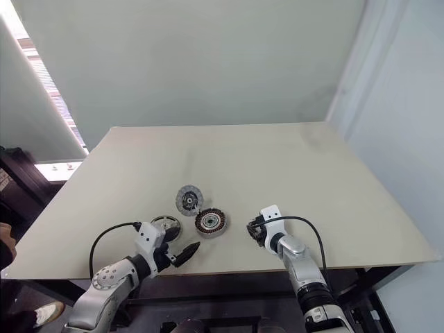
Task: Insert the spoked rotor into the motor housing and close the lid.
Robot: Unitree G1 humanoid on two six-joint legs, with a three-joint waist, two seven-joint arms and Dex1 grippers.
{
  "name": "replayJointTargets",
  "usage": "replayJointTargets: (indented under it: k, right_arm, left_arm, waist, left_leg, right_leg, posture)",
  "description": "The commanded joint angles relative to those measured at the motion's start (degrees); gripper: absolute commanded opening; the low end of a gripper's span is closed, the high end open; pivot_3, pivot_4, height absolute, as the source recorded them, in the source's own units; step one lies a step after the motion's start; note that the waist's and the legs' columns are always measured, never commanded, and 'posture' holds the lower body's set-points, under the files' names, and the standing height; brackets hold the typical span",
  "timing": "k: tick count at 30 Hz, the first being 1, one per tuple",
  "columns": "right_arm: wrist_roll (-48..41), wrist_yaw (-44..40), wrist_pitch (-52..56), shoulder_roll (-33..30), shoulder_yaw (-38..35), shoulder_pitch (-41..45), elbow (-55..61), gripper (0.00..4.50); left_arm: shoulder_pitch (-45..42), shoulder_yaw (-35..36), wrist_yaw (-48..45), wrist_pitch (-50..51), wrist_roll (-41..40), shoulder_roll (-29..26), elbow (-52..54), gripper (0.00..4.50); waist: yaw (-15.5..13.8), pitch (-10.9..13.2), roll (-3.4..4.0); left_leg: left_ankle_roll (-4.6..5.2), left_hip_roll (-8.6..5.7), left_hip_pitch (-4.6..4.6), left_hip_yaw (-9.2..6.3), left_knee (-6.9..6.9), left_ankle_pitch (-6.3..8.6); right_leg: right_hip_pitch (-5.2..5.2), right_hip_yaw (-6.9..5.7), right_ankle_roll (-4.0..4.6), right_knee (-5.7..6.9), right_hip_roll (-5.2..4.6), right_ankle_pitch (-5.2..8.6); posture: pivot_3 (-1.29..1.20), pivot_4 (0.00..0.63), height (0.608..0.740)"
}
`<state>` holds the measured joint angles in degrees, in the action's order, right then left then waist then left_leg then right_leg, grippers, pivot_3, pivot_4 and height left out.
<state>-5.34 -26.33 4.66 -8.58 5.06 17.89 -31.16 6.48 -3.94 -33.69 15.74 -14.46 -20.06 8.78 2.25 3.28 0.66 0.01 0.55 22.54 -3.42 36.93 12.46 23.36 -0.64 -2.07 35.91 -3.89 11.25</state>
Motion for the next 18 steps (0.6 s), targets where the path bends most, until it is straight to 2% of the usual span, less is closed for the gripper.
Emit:
replayJointTargets:
  k: [1, 12, 18]
  right_arm:
    - [0.1, -0.6, -0.5, 0.2, -0.1, 0.2, 0.7, 1.48]
    - [-0.6, -0.9, 3.0, -0.4, 0.1, 1.0, 9.4, 1.48]
    - [-0.1, -1.6, 6.5, 0.5, 2.0, 4.2, 14.9, 1.48]
  left_arm:
    - [-0.2, 0.8, 0.1, -0.3, -0.4, -0.4, 2.9, 4.5]
    - [-0.6, 0.9, 0.5, -0.4, -0.5, 0.0, 2.2, 4.5]
    - [-0.8, 1.0, 0.8, -0.6, -0.6, 0.3, 1.9, 4.5]
  waist:
    - [0.3, 0.0, 0.0]
    - [0.5, 0.0, 0.01]
    - [0.6, 0.0, 0.01]
  left_leg:
    - [0.0, 0.0, 0.0, 0.0, 0.0, 0.0]
    - [0.0, 0.0, 0.01, -0.01, 0.0, 0.0]
    - [0.01, 0.0, 0.01, 0.0, 0.0, 0.0]
  right_leg:
    - [0.0, 0.0, 0.0, 0.0, 0.0, 0.0]
    - [0.01, 0.01, 0.0, 0.02, 0.0, 0.0]
    - [0.04, 0.02, 0.0, 0.05, 0.0, 0.0]
  posture:
    - [0.0, 0.0, 0.74]
    - [0.0, 0.0, 0.74]
    - [0.0, 0.0, 0.74]
